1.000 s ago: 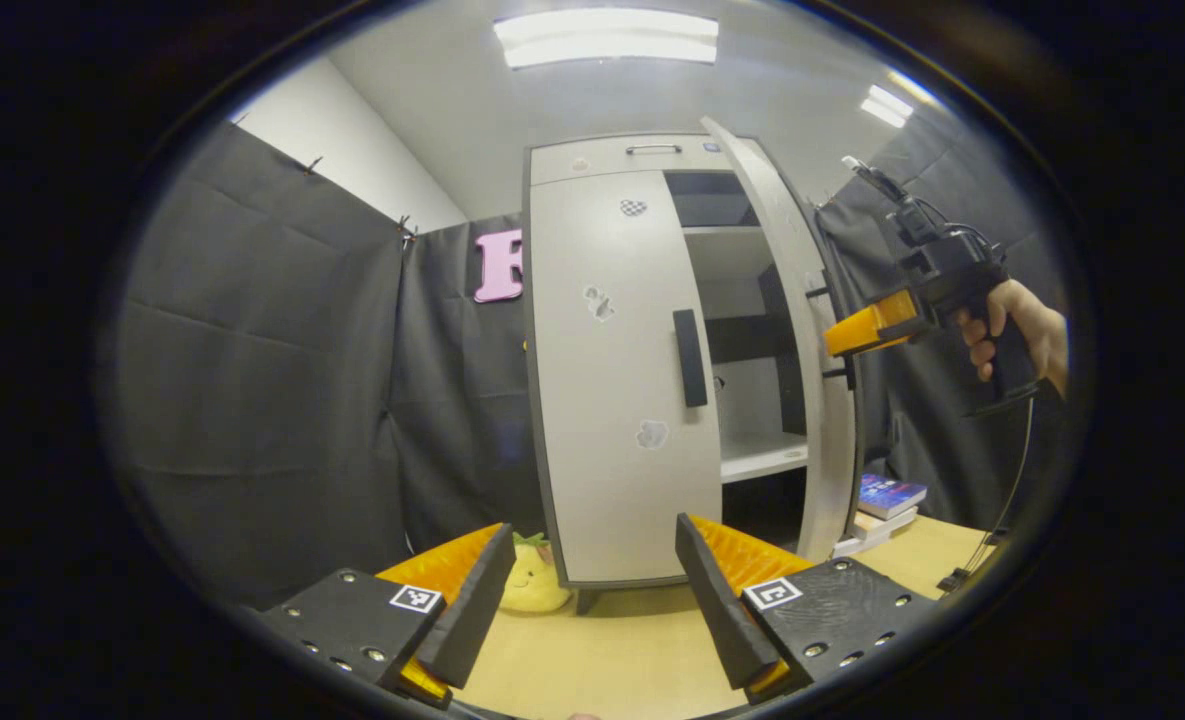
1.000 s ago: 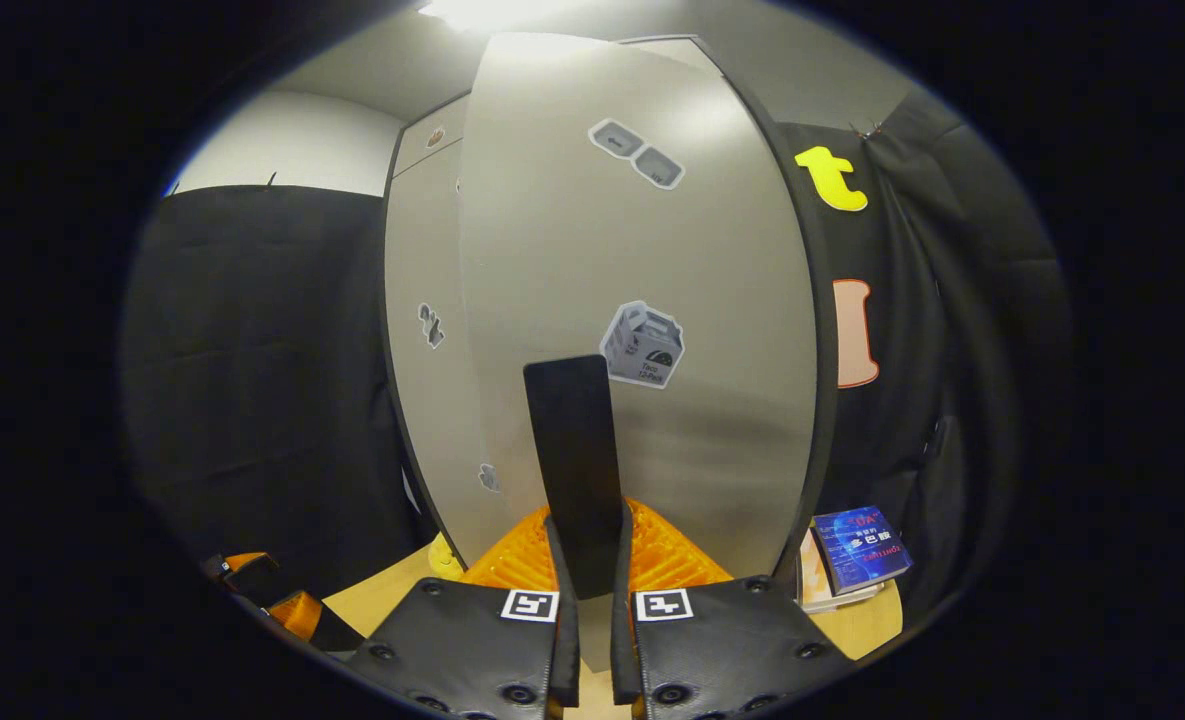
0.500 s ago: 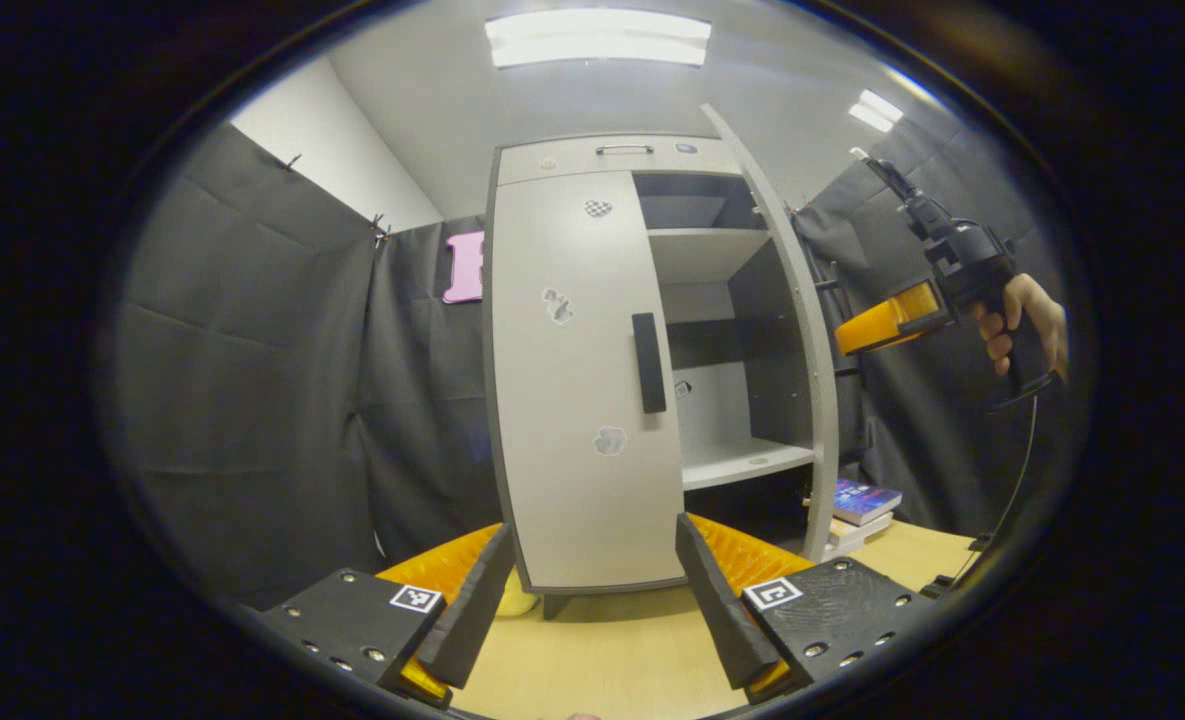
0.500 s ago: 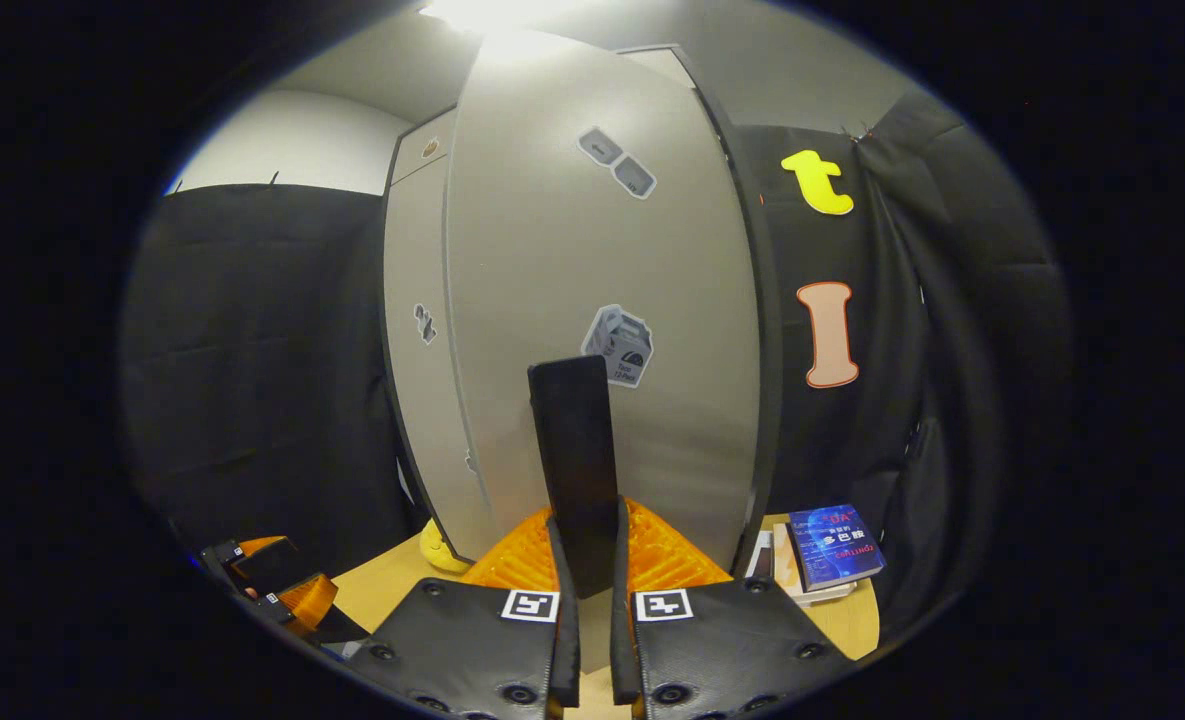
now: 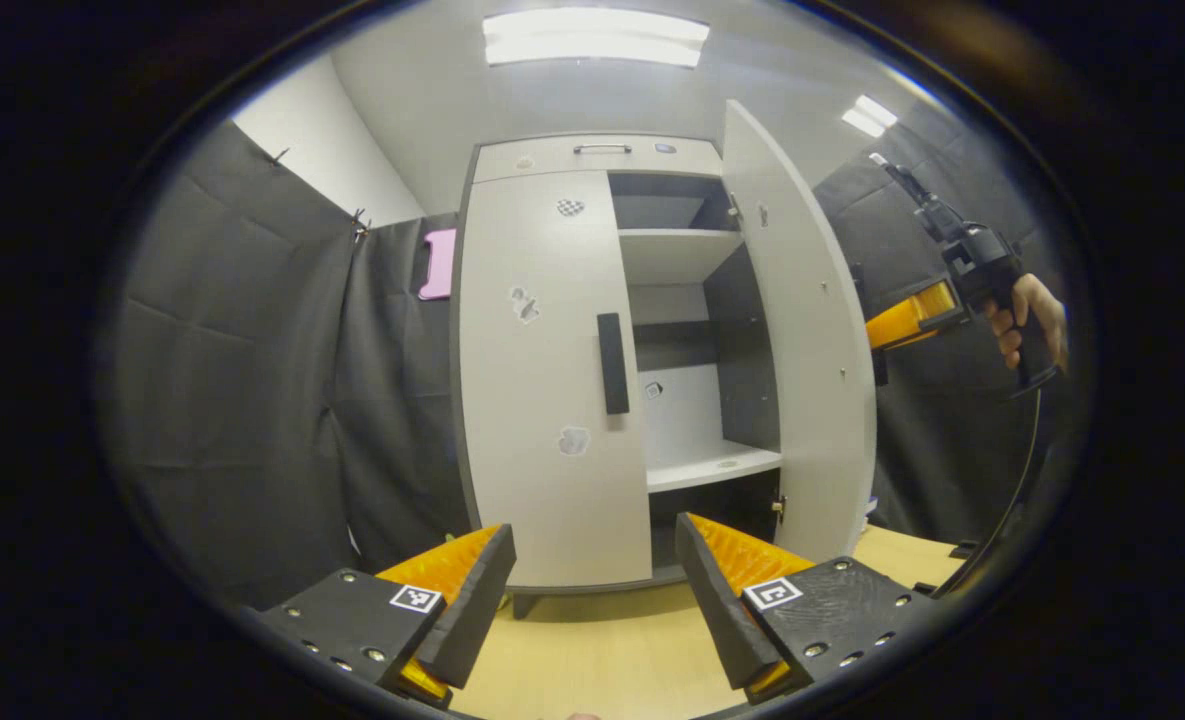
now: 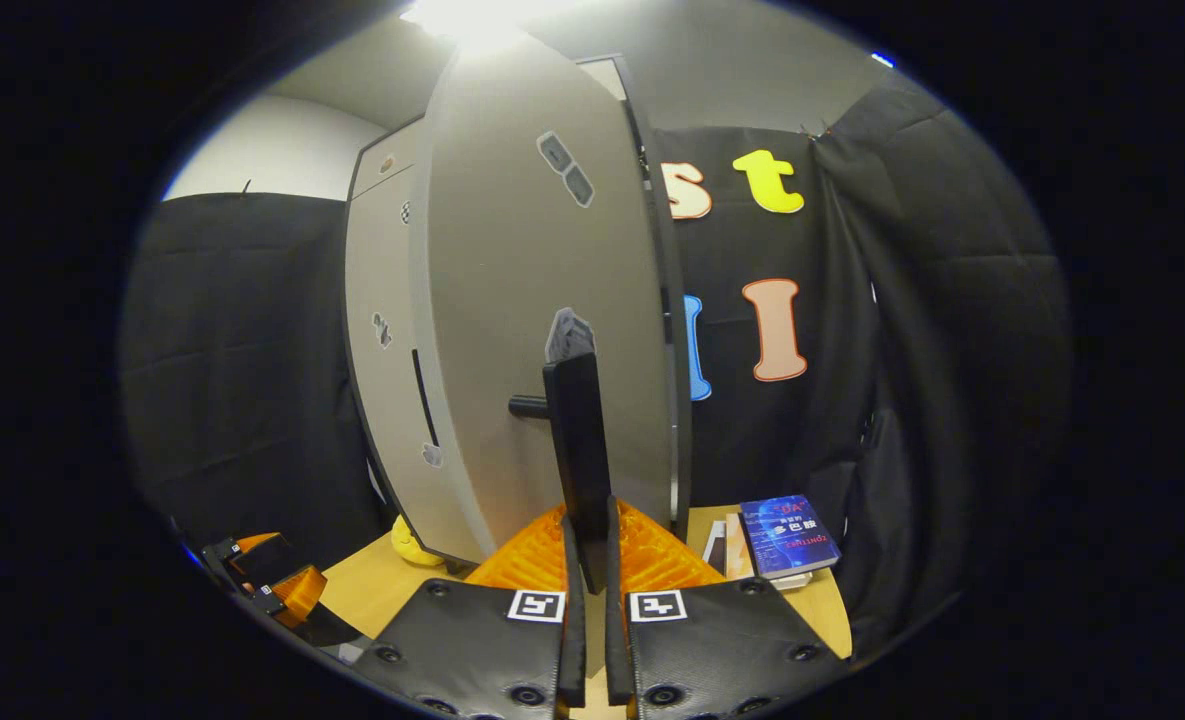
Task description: Open the right door of the double-door shoe cabinet with the right hand, and open the left door with the left hand.
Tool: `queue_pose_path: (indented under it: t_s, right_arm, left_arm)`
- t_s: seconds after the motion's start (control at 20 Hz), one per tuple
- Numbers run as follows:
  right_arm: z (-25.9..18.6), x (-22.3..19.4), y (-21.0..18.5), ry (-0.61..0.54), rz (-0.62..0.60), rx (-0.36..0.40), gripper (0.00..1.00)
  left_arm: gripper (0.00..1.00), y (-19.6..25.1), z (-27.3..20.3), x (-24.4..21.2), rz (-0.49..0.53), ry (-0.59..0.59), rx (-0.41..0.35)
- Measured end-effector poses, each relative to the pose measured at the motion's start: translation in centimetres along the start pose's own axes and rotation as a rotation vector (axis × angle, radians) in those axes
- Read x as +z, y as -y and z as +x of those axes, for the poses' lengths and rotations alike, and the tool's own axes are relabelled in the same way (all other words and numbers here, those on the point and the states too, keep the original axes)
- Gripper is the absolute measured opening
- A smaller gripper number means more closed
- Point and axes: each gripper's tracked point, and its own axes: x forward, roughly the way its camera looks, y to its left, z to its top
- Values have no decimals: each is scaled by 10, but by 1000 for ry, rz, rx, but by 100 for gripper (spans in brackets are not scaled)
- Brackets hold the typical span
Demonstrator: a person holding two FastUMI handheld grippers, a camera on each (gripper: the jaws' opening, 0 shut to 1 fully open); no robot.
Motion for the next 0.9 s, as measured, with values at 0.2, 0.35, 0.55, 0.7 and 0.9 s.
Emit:
queue_pose_path:
  t_s: [0.2, 0.35, 0.55, 0.7, 0.9]
  right_arm:
    - [-2, 2, 13, 8, -35, -39, 9]
    - [-5, 4, 26, 27, -41, -83, 8]
    - [-7, 8, 31, 65, -22, -105, 5]
    - [-11, 18, 36, 113, -43, -128, 5]
    - [-33, 26, 33, 167, -75, -175, 6]
  left_arm:
    - [93, 20, 2, -1, -8, -5, -46]
    - [94, 27, 6, -2, -20, -13, -62]
    - [94, 27, 15, 2, -20, -10, -64]
    - [93, 20, 27, 11, -25, -2, -48]
    - [93, 7, 54, 27, -34, 5, -38]
